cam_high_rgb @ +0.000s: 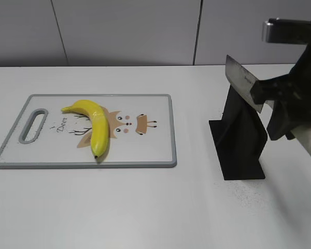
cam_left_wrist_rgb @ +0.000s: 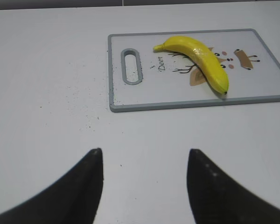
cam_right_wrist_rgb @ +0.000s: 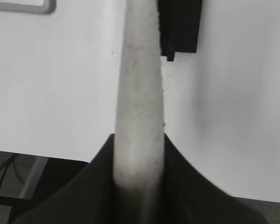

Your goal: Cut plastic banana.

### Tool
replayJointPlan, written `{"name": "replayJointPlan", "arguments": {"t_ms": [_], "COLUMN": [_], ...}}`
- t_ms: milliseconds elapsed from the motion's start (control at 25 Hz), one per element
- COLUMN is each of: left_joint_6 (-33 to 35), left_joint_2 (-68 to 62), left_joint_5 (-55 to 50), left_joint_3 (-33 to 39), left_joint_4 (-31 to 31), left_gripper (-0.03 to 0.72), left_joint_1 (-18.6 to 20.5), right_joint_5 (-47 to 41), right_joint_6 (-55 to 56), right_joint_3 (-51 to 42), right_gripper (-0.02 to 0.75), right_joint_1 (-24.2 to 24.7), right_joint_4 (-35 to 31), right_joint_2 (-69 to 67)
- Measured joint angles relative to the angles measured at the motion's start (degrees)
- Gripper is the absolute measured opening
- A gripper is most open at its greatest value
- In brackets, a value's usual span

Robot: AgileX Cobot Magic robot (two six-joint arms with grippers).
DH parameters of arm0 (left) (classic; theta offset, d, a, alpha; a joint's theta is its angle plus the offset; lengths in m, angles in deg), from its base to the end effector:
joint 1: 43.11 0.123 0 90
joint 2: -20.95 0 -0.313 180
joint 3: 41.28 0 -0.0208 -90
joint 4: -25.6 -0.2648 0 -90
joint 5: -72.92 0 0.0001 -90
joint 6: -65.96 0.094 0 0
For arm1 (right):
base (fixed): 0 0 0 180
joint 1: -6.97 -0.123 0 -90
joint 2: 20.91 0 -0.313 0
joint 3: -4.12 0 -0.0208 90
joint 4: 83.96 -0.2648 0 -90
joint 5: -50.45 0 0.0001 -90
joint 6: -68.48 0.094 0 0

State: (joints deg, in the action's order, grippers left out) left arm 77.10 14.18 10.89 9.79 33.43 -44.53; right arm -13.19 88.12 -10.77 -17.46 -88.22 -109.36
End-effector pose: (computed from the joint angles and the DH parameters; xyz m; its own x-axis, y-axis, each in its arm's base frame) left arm -0.0169 -0.0109 0.2722 -0.4736 0.1405 -0.8695 0.1922 0.9799 0.0537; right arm 0.2479 0.1195 0.3036 -0.9814 -0.0436 -0.1868 -0.0711 0.9871 0.1434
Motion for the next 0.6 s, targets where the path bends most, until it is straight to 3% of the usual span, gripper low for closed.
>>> {"name": "replayJointPlan", "arguments": {"t_ms": [280,600], "left_joint_6": [0.1,6.1], "left_joint_2": [0.0,-5.9], "left_joint_5": [0.0,3.0], "left_joint_3": [0.0,-4.5], "left_joint_4": [0.0,0.1], "left_gripper": [0.56,0.56], "left_joint_1": [0.0,0.0], "right_joint_5": [-2.0,-4.2], "right_joint_6": [-4.2,-21.8], "right_joint_3": [5.2,13.4], "right_gripper": [0.165,0.164], "right_joint_1": [0.0,0.0], "right_joint_4": [0.8,1.0], "right_joint_2": [3.6,2.7]}}
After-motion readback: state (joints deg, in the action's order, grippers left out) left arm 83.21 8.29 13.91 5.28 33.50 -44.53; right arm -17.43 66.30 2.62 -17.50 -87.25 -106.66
